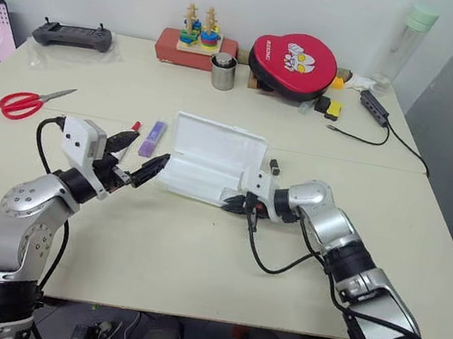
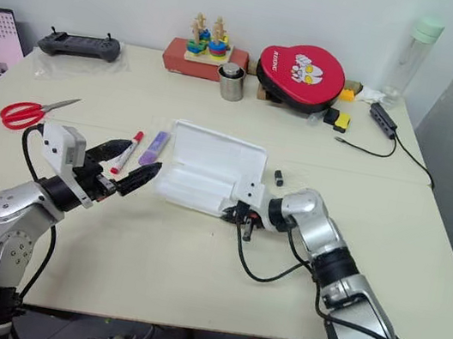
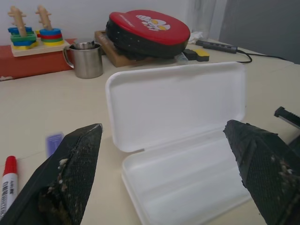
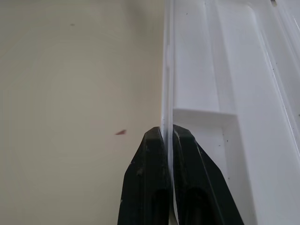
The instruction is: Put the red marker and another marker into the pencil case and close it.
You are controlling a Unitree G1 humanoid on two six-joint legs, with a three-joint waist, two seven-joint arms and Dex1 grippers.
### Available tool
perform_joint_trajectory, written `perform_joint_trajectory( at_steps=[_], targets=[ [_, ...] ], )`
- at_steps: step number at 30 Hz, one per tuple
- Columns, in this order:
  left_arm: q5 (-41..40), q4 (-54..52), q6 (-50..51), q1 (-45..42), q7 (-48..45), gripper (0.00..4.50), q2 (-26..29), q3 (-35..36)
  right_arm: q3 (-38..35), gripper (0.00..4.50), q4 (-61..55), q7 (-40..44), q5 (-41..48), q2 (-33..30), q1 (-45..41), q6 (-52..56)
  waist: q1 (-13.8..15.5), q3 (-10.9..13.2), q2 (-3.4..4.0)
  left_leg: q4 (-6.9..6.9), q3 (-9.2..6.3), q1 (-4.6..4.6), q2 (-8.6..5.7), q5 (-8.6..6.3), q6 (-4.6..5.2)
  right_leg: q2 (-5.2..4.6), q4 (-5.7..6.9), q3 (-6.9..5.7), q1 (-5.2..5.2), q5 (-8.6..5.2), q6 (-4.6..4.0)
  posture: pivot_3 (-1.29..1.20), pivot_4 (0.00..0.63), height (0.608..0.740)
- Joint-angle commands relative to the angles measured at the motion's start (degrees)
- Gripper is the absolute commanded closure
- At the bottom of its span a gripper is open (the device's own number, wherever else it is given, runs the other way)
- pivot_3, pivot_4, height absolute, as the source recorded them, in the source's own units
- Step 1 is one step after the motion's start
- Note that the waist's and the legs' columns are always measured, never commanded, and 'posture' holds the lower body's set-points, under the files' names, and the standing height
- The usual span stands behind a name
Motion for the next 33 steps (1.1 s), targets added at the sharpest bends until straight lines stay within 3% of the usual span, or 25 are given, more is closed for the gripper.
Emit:
perform_joint_trajectory(
  at_steps=[1, 9, 18, 20, 23, 33],
  targets=[
    [5.0, 5.2, 0.3, -2.7, 7.2, 0.0, 1.0, 1.5, -0.4, 4.22, -2.8, -0.9, 0.5, 0.2, -0.4, 0.5, 0.0, 0.0, 0.0, 0.02, -0.01, 0.01, 0.01, 0.01, 0.0, 0.02, 0.0, 0.0, 0.0, -0.01, 0.03, 0.0, 0.15, 0.74],
    [10.3, 11.2, 5.0, -7.9, 17.6, 0.0, -1.9, -0.9, -3.2, 2.33, -8.4, -0.2, 4.6, 0.3, -2.2, 4.1, 0.2, 0.0, -0.02, 0.2, -0.04, -0.05, 0.0, 0.03, 0.0, 0.04, 0.01, 0.01, 0.03, 0.09, 0.05, 0.0, 0.15, 0.74],
    [14.1, 22.3, 7.8, -16.3, 24.1, 0.0, -3.3, -2.3, -15.8, 0.08, -13.8, -6.8, 15.9, 1.3, -10.0, 17.7, 0.1, 0.0, -0.02, 0.18, -0.14, -0.07, 0.0, 0.03, -0.01, 0.06, 0.03, -0.08, 0.02, 0.1, 0.02, 0.0, 0.15, 0.74],
    [14.6, 24.4, 7.9, -17.5, 24.3, 0.0, -3.1, -2.3, -17.6, 0.03, -14.6, -8.7, 16.7, 0.8, -11.5, 18.8, 0.1, 0.0, -0.03, 0.18, -0.13, -0.07, -0.01, 0.02, -0.01, 0.05, 0.01, -0.06, 0.05, 0.1, 0.02, 0.0, 0.15, 0.74],
    [15.1, 27.6, 9.4, -18.5, 23.4, 0.44, -2.7, -3.4, -19.6, 0.0, -14.6, -11.8, 17.4, 0.2, -13.6, 20.0, 0.1, 0.0, -0.03, 0.13, -0.13, -0.08, -0.02, 0.02, -0.01, 0.05, 0.02, -0.08, 0.02, 0.1, 0.01, 0.0, 0.15, 0.74],
    [15.6, 32.7, 10.8, -20.7, 21.9, 2.52, -2.5, -4.0, -21.7, 0.0, -15.1, -16.0, 20.2, -0.3, -15.7, 21.0, 0.1, 0.0, -0.03, 0.01, -0.13, -0.08, -0.03, 0.02, -0.01, 0.03, 0.02, -0.1, -0.01, 0.1, 0.0, 0.0, 0.15, 0.74]
  ],
)
